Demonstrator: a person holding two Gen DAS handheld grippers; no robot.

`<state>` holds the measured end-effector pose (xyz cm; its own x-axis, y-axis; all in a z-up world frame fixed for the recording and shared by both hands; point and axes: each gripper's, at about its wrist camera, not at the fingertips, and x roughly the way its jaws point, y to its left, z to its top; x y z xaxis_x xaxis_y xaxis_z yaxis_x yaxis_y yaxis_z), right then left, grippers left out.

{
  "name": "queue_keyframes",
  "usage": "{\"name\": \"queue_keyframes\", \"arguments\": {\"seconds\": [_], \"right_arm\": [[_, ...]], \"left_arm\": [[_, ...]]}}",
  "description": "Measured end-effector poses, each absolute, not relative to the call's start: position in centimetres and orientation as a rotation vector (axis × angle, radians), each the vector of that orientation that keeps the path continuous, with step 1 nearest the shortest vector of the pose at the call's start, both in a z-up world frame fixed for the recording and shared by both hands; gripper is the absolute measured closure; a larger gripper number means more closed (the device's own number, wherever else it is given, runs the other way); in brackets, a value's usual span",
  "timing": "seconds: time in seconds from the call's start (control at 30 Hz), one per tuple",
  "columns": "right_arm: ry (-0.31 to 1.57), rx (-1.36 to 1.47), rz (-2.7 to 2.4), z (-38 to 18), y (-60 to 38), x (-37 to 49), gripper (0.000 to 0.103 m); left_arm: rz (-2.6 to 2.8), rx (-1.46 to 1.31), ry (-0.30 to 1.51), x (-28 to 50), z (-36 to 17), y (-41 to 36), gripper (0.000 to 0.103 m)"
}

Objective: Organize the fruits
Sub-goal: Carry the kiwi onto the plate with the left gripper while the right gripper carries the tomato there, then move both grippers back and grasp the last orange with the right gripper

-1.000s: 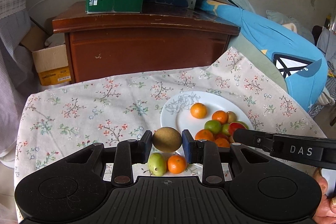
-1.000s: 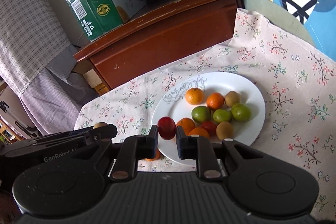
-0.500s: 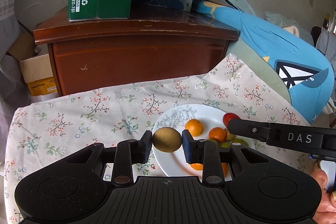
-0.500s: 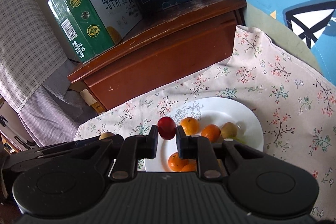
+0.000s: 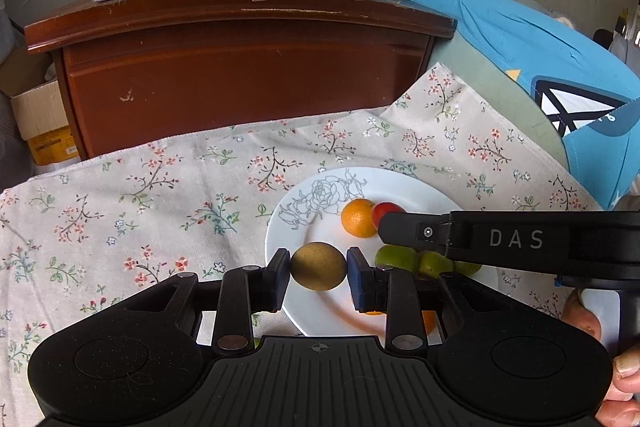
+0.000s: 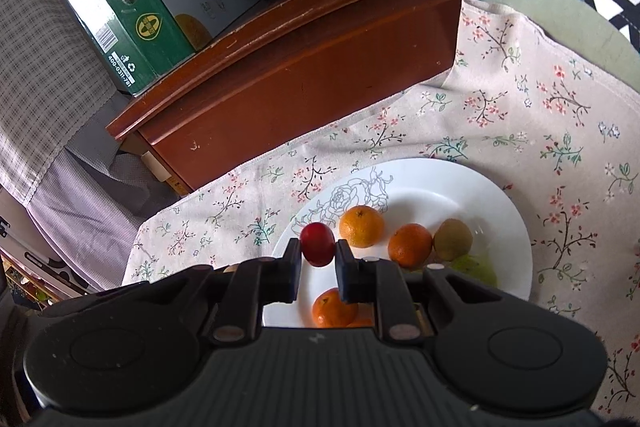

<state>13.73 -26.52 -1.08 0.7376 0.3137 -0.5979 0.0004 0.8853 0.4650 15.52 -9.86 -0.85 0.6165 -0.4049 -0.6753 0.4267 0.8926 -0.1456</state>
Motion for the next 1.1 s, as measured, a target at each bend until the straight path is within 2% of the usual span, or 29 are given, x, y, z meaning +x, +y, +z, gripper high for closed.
{"name": "queue_keyframes", "arguments": {"seconds": [0.4,0.47,0.53,0.63,0.73,0.97,1.1], "right_arm": [[0.731,0.528,0.127,-1.8,-27.5,14.3,0.081],[0.725,0.534,0.123,-1.6,-27.6,14.3,0.081],[0.717,0.537,0.123,-1.4,-27.8,14.2,0.081],[0.706,0.531,0.125,-1.0,-27.8,14.1,0.081],[0.698,0.526,0.132,-0.6,-27.7,13.9,0.081],[0.69,0.481,0.167,0.3,-26.7,12.3,0.081],[0.693,0.454,0.194,0.4,-25.8,11.0,0.08]], "left_arm": [[-0.487,0.02,0.78,15.7,-1.5,-10.6,0.072],[-0.474,0.017,0.763,15.5,-0.9,-10.5,0.053],[-0.453,0.011,0.74,15.2,-0.2,-10.3,0.043],[-0.439,0.008,0.723,15.0,0.9,-9.7,0.04],[-0.409,0.002,0.709,14.7,2.0,-8.7,0.033],[-0.376,-0.001,0.693,13.6,4.4,-6.3,0.023],[-0.38,0.022,0.691,12.7,5.2,-5.2,0.022]]}}
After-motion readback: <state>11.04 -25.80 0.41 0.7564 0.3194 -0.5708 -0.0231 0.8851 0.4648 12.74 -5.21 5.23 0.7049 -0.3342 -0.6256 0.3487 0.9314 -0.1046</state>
